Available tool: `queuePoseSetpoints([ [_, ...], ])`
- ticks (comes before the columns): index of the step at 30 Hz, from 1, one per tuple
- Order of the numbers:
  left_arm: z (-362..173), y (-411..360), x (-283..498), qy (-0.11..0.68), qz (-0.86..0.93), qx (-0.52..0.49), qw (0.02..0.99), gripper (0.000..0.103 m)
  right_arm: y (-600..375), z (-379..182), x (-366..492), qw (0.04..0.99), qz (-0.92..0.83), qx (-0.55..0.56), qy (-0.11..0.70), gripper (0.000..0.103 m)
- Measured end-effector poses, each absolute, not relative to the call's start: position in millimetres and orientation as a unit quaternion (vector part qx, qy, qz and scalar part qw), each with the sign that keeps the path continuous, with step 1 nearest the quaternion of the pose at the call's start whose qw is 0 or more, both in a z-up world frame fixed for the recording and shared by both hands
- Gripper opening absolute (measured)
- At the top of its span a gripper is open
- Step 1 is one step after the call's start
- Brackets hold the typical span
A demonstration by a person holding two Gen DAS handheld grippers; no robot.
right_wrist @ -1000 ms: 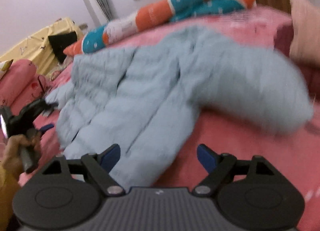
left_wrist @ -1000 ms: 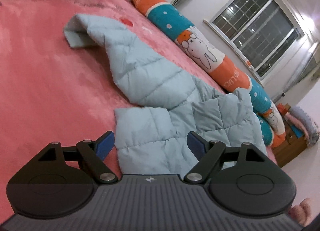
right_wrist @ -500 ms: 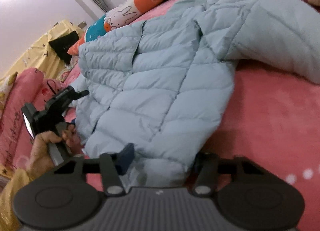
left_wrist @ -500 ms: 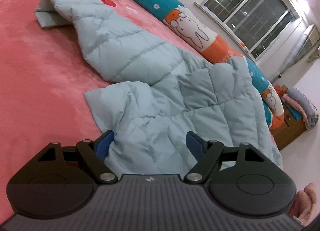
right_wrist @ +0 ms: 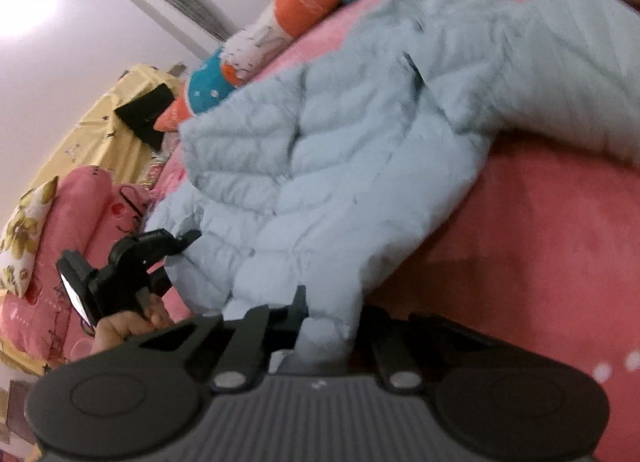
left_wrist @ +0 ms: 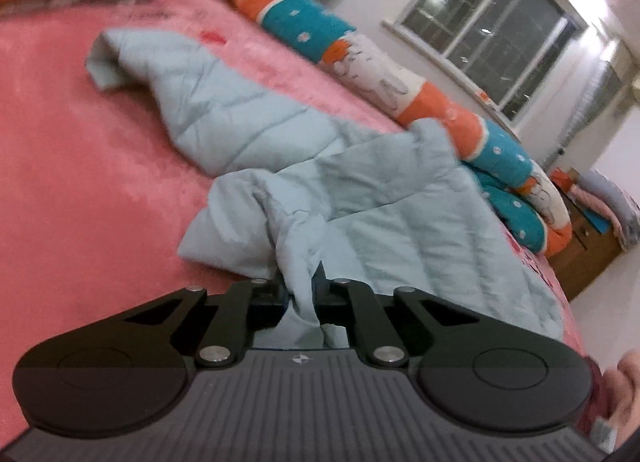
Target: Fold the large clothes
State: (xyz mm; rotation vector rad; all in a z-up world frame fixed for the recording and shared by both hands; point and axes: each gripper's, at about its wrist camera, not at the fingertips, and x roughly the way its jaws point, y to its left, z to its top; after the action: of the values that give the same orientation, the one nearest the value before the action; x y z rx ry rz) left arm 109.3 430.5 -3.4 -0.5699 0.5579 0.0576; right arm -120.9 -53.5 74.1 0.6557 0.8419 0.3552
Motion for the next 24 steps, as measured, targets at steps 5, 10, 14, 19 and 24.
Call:
queuePoseSetpoints([
  [5,26,424,65,0.246,0.013,-0.259,0.934,0.004,-63,98,-132,0.857,0.179,0.297,0.382,0.002],
  [10,43,417,15,0.24,-0.001,-0.242,0.94,0.004,-80,116,-148,0.868,0.178,0.283,0.366,0.002],
  [14,55,413,-25,0.245,-0.012,-0.225,0.943,0.004,-98,123,-164,0.87,0.171,0.288,0.362,0.002],
  [19,66,397,-69,0.259,-0.028,-0.198,0.945,0.004,-115,129,-184,0.864,0.169,0.301,0.367,0.001],
  [24,71,383,-110,0.278,-0.053,-0.164,0.945,0.004,-127,136,-206,0.861,0.17,0.31,0.366,0.001],
])
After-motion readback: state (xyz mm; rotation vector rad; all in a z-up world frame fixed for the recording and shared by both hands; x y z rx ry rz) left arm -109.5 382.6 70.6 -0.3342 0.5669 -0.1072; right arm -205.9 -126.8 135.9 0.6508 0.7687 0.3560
